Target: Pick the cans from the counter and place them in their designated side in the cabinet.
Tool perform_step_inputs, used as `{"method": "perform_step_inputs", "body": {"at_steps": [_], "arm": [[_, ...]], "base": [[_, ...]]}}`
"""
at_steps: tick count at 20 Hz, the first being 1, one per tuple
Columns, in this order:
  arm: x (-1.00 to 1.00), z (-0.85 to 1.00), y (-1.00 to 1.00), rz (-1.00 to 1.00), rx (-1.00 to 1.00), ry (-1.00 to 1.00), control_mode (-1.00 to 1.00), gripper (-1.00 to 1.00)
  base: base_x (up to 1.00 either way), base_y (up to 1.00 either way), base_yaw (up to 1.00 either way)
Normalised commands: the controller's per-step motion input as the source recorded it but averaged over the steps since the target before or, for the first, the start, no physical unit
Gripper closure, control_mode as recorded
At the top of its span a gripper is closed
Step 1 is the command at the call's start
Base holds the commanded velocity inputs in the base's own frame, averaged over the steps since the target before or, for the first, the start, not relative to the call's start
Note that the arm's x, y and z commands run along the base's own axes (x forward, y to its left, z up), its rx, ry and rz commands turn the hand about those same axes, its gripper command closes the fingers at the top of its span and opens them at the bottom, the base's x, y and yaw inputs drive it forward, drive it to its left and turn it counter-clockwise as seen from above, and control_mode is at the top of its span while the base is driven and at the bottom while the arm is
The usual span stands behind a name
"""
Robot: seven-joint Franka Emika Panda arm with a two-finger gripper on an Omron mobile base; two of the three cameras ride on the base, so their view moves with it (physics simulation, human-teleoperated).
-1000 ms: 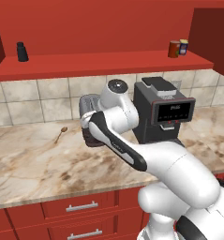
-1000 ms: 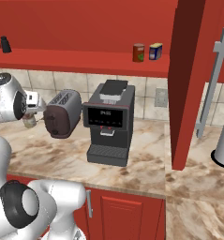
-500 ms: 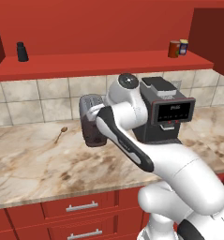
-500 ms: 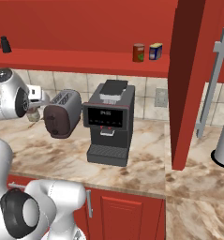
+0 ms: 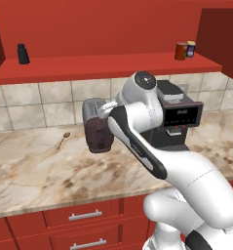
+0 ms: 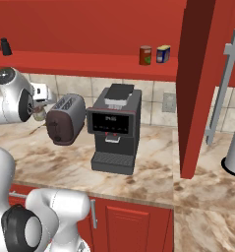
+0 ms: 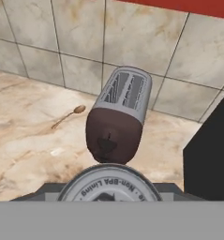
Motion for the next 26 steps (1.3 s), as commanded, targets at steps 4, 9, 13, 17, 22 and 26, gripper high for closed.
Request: {"method": "perform_step_inputs", "body": {"at_steps": [4, 9, 13, 17, 22, 26], "arm": [[-0.02, 0.3, -0.27, 0.0, 0.0, -0.07, -1.0, 1.0], [-0.04, 0.3, -0.29, 0.0, 0.0, -0.05, -1.0, 1.0], [-0.02, 0.33, -0.27, 0.0, 0.0, -0.05, -1.0, 1.0], [-0.04, 0.29, -0.29, 0.0, 0.0, -0.01, -1.0, 1.0], [-0.07, 0.28, -0.29, 0.0, 0.0, 0.01, -1.0, 1.0], [-0.08, 0.22, -0.29, 0.0, 0.0, 0.0, -1.0, 1.0]], "base": [[0.0, 0.0, 0.0], [0.0, 0.0, 0.0], [0.0, 0.0, 0.0], [0.0, 0.0, 0.0], [0.0, 0.0, 0.0], [0.0, 0.0, 0.0]]}}
